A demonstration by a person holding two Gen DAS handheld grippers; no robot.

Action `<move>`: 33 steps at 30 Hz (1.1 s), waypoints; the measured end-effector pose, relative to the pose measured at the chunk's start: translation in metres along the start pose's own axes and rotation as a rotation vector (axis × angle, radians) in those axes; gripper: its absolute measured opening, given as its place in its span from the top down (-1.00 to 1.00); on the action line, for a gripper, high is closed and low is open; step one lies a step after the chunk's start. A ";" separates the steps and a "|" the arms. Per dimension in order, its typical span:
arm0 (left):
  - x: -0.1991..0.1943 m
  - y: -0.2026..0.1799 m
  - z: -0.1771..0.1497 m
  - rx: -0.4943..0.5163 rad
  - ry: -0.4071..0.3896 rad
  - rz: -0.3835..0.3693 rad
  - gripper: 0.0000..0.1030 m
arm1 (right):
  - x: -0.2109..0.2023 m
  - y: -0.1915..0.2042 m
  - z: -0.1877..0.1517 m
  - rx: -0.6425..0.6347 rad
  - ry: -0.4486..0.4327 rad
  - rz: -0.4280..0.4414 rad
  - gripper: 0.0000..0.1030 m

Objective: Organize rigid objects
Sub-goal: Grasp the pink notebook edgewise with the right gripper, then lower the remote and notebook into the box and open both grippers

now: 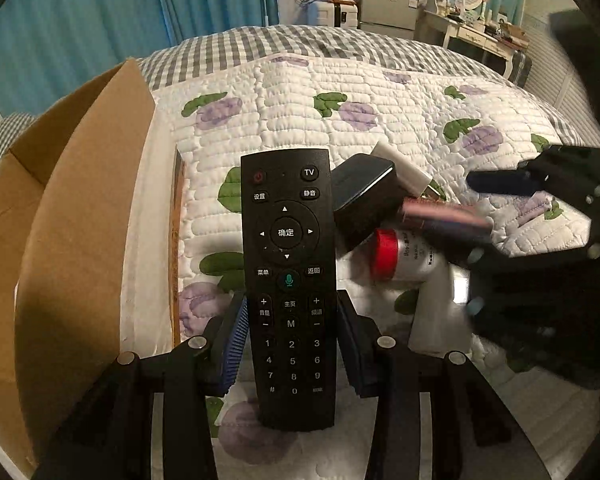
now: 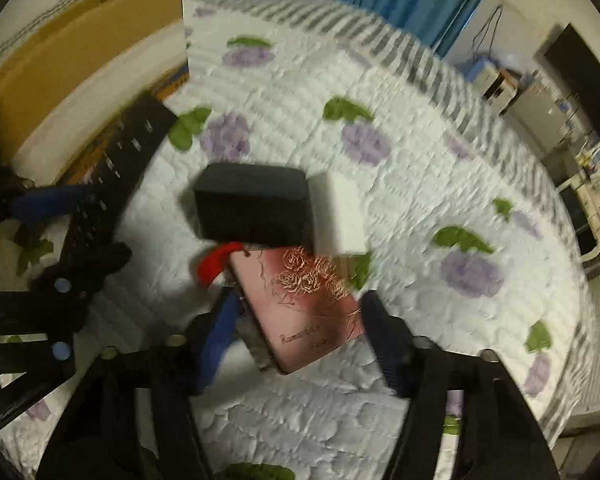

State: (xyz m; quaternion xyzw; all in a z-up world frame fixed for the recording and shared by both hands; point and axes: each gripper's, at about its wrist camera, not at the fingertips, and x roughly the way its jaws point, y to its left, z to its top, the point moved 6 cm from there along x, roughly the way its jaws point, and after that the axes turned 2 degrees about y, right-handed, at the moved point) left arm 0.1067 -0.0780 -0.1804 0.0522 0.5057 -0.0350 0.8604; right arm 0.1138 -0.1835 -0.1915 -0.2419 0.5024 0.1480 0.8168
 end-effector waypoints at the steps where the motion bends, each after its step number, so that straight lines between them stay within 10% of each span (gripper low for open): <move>1: 0.000 0.000 -0.001 0.001 0.001 0.000 0.18 | -0.004 -0.002 0.001 0.001 -0.021 -0.011 -0.02; 15: -0.003 -0.002 0.003 0.000 -0.007 -0.014 0.18 | -0.008 -0.012 0.003 0.012 -0.047 -0.029 0.80; 33: -0.125 0.001 0.033 0.026 -0.204 -0.094 0.18 | -0.135 -0.014 0.013 0.183 -0.267 -0.038 0.82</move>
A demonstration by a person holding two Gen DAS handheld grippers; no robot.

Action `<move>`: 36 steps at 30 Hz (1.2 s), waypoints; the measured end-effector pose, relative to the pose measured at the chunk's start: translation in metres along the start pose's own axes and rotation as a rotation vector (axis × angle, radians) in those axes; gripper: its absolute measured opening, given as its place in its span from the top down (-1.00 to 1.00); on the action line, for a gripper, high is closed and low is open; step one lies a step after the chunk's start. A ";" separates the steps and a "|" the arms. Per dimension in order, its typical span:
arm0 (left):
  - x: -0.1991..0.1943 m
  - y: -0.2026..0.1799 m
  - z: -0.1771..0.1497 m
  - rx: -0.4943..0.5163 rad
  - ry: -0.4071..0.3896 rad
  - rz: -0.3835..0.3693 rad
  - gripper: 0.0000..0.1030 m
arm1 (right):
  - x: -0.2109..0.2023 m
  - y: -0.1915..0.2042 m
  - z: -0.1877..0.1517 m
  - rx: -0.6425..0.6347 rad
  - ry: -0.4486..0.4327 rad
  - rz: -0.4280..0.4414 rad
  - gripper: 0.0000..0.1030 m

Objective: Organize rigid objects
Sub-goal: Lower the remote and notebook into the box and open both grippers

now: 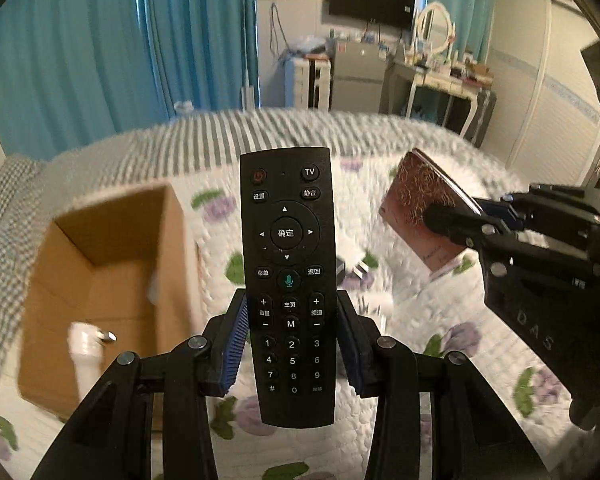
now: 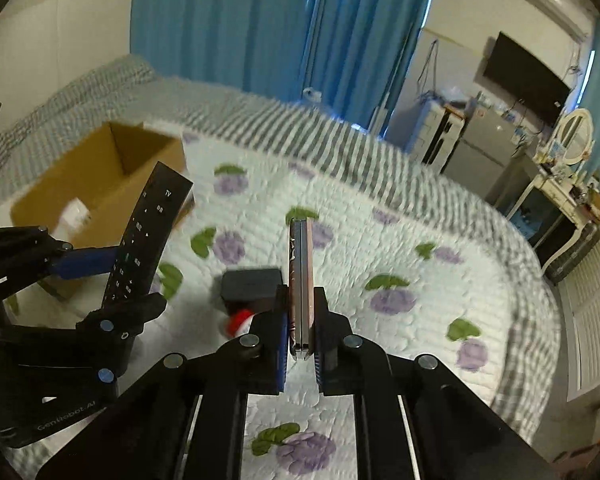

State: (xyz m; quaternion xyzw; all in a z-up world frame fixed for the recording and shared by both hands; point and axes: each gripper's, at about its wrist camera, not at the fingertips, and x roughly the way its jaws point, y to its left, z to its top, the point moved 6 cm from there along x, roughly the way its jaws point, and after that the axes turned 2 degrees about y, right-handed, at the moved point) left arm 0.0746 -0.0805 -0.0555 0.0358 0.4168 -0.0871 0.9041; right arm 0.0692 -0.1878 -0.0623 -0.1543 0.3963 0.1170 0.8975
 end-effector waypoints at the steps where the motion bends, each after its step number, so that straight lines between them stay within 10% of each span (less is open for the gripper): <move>1: -0.008 0.004 0.004 -0.003 -0.015 -0.003 0.18 | -0.009 0.002 0.005 0.000 -0.009 0.001 0.82; 17: -0.107 0.121 0.036 -0.061 -0.180 0.071 0.18 | -0.109 0.108 0.118 -0.063 -0.167 0.047 0.82; 36: 0.006 0.208 -0.028 -0.135 0.013 0.127 0.18 | 0.052 0.205 0.132 -0.142 0.005 0.135 0.82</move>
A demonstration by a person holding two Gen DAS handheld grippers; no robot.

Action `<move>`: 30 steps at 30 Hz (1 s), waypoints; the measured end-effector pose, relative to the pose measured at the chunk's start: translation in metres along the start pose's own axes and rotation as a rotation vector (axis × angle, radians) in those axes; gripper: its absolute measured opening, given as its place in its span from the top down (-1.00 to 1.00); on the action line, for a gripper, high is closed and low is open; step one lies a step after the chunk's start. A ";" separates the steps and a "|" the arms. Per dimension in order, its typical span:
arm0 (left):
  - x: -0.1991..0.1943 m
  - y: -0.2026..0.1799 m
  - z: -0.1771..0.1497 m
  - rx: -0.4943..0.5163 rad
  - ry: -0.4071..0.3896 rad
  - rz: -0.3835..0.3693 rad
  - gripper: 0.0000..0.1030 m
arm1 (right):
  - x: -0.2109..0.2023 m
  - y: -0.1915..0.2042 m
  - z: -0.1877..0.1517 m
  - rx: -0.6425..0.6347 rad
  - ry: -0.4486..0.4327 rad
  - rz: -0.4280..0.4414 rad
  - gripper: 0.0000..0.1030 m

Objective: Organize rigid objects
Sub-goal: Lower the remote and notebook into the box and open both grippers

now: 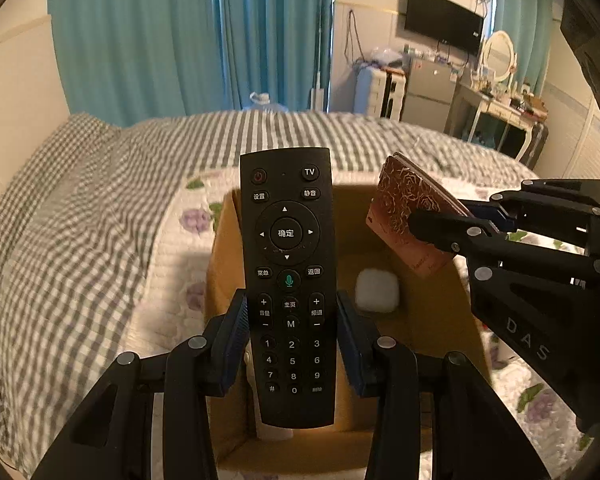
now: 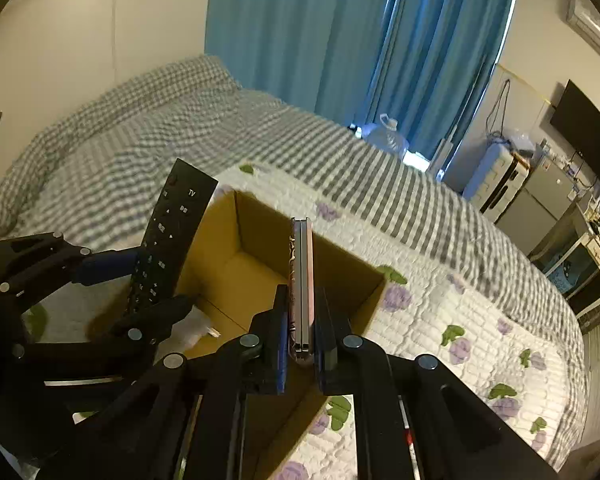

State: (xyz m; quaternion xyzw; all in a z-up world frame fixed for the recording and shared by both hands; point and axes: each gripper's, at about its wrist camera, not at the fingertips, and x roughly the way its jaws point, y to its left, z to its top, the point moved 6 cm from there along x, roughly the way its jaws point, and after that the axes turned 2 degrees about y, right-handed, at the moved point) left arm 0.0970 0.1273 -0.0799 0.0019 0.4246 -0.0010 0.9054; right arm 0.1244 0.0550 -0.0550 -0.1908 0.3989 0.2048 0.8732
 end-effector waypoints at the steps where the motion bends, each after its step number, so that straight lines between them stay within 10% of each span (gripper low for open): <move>1: 0.006 0.001 -0.003 0.000 0.010 0.003 0.18 | 0.007 -0.002 -0.002 -0.002 0.010 -0.001 0.82; 19: 0.039 -0.002 -0.017 -0.009 0.104 0.043 0.13 | 0.059 -0.003 -0.030 -0.024 0.074 0.010 0.81; 23: 0.022 -0.003 -0.011 -0.023 0.071 0.055 -0.16 | 0.033 -0.017 -0.024 0.019 0.015 -0.001 -0.24; 30: -0.029 -0.018 0.005 -0.002 0.004 0.096 -0.24 | -0.046 -0.059 -0.010 0.112 -0.103 -0.019 -0.50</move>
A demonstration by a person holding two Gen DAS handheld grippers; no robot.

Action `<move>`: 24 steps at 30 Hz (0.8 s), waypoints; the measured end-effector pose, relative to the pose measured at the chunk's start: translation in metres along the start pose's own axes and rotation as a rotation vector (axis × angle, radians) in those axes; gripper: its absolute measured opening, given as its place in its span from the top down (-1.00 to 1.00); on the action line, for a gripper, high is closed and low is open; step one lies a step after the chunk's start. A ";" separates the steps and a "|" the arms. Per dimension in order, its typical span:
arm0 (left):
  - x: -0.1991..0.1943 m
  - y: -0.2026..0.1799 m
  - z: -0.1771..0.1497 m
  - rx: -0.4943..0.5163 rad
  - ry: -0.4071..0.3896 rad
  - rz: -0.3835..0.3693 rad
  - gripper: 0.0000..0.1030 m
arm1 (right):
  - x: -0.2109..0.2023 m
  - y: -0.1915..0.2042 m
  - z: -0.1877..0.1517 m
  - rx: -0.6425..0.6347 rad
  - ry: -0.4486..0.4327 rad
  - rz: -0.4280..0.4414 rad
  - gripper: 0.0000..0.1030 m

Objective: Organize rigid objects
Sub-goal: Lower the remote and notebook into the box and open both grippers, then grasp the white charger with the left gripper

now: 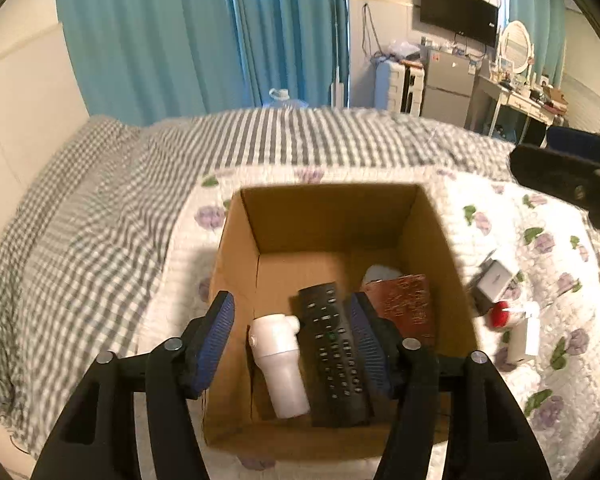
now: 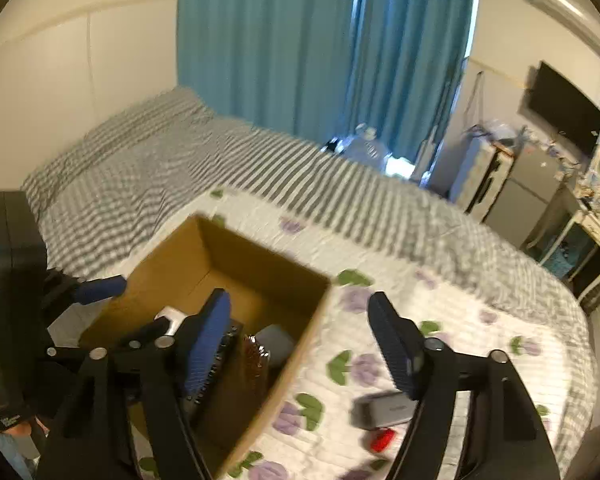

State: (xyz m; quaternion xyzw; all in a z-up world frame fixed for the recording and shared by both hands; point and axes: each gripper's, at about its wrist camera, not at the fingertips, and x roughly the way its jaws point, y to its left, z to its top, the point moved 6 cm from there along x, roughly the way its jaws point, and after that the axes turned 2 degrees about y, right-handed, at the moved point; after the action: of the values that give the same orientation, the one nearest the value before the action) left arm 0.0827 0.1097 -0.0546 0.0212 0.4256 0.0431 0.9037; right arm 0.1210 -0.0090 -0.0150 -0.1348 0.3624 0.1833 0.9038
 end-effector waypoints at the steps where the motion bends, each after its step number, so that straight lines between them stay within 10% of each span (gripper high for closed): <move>1: -0.009 -0.004 0.001 0.002 -0.013 -0.001 -0.25 | -0.011 -0.005 0.001 0.003 -0.015 -0.012 -0.51; 13: -0.046 -0.109 -0.009 0.048 -0.038 -0.105 -0.26 | -0.095 -0.095 -0.062 0.076 -0.004 -0.160 -0.54; 24: 0.013 -0.195 -0.050 0.125 0.078 -0.135 -0.26 | -0.037 -0.148 -0.180 0.120 0.200 -0.182 -0.54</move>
State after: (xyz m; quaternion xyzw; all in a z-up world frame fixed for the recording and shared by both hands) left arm 0.0639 -0.0830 -0.1105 0.0473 0.4628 -0.0439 0.8841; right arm 0.0515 -0.2182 -0.0987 -0.1304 0.4473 0.0641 0.8825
